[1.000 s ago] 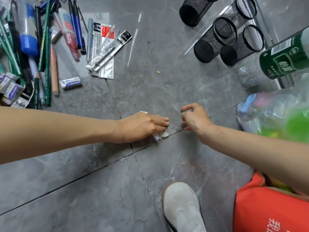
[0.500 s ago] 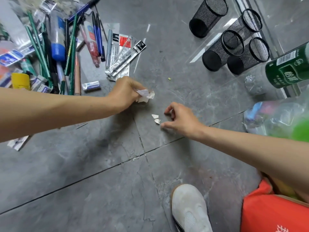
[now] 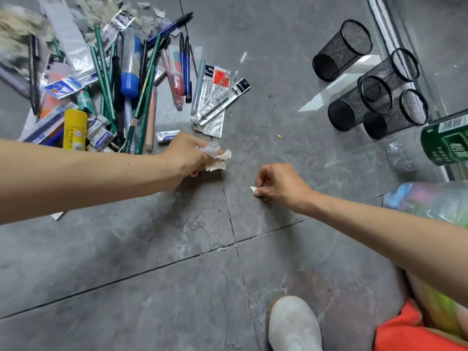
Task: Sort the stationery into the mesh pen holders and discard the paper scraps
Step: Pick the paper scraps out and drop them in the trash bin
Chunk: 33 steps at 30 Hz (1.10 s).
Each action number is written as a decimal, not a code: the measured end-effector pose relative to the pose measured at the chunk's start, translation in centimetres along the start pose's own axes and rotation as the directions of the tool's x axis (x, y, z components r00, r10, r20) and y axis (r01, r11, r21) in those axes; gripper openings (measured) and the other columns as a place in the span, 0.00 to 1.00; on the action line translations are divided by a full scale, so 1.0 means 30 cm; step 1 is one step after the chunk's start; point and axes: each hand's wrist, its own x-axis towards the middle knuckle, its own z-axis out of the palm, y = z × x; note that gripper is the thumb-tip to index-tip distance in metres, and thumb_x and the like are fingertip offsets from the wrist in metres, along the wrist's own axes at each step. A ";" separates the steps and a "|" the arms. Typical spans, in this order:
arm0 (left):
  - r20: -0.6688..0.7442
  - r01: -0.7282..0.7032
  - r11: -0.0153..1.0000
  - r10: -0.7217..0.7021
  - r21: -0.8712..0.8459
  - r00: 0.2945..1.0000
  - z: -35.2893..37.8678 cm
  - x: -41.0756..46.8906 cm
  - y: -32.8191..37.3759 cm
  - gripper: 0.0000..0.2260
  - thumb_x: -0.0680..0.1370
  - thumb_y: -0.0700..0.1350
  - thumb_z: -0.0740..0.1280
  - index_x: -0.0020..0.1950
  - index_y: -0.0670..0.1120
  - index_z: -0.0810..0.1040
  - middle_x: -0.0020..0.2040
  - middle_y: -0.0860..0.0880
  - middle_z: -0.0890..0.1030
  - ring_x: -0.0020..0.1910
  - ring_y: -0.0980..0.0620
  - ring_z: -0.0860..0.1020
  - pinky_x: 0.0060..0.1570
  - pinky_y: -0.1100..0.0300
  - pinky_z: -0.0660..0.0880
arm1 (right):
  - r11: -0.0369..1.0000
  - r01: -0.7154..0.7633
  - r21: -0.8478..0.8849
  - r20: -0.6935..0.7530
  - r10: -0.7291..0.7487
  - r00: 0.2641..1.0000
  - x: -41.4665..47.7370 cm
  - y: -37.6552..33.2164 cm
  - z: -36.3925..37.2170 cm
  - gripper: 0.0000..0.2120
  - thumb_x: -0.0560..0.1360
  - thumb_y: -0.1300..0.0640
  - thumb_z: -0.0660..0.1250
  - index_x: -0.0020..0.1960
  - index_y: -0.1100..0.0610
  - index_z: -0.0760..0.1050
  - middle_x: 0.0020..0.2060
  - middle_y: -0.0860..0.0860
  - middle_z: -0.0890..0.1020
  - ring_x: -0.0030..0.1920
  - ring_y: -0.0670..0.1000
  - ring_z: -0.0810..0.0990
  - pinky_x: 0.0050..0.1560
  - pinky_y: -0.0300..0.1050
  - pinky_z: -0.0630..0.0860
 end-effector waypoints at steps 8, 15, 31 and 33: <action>0.008 -0.010 0.990 0.011 -0.143 1.000 -0.039 -0.021 0.058 0.14 0.72 0.25 0.65 0.56 0.34 0.78 0.40 0.45 0.80 0.25 0.59 0.79 0.26 0.72 0.73 | 0.988 0.039 -0.146 -0.063 -0.049 0.997 -0.018 -0.064 -0.031 0.09 0.66 0.65 0.69 0.31 0.56 0.73 0.25 0.44 0.74 0.27 0.41 0.72 0.29 0.30 0.67; -0.105 -0.015 0.985 -0.004 -0.172 0.994 -0.158 -0.019 0.081 0.12 0.72 0.28 0.67 0.54 0.36 0.79 0.45 0.44 0.81 0.33 0.56 0.79 0.29 0.70 0.76 | 0.986 0.131 0.099 -0.054 -0.126 0.991 0.033 -0.258 0.044 0.11 0.66 0.70 0.66 0.37 0.54 0.73 0.25 0.48 0.75 0.24 0.41 0.73 0.30 0.40 0.74; -0.205 -0.047 0.977 0.003 -0.207 0.979 -0.360 -0.138 0.072 0.09 0.71 0.28 0.69 0.49 0.36 0.81 0.50 0.40 0.82 0.42 0.48 0.79 0.37 0.63 0.77 | 0.990 0.054 -0.134 0.163 -0.031 0.986 0.105 -0.445 0.118 0.10 0.69 0.70 0.70 0.32 0.61 0.74 0.27 0.58 0.79 0.21 0.48 0.78 0.24 0.36 0.75; -0.198 -0.084 0.977 0.045 -0.197 0.979 -0.367 -0.182 0.099 0.10 0.71 0.28 0.68 0.51 0.34 0.81 0.46 0.42 0.82 0.38 0.52 0.78 0.32 0.67 0.76 | 0.977 0.067 -0.201 0.173 -0.032 0.984 0.086 -0.448 0.101 0.11 0.68 0.70 0.70 0.31 0.60 0.74 0.23 0.54 0.78 0.21 0.45 0.76 0.25 0.34 0.75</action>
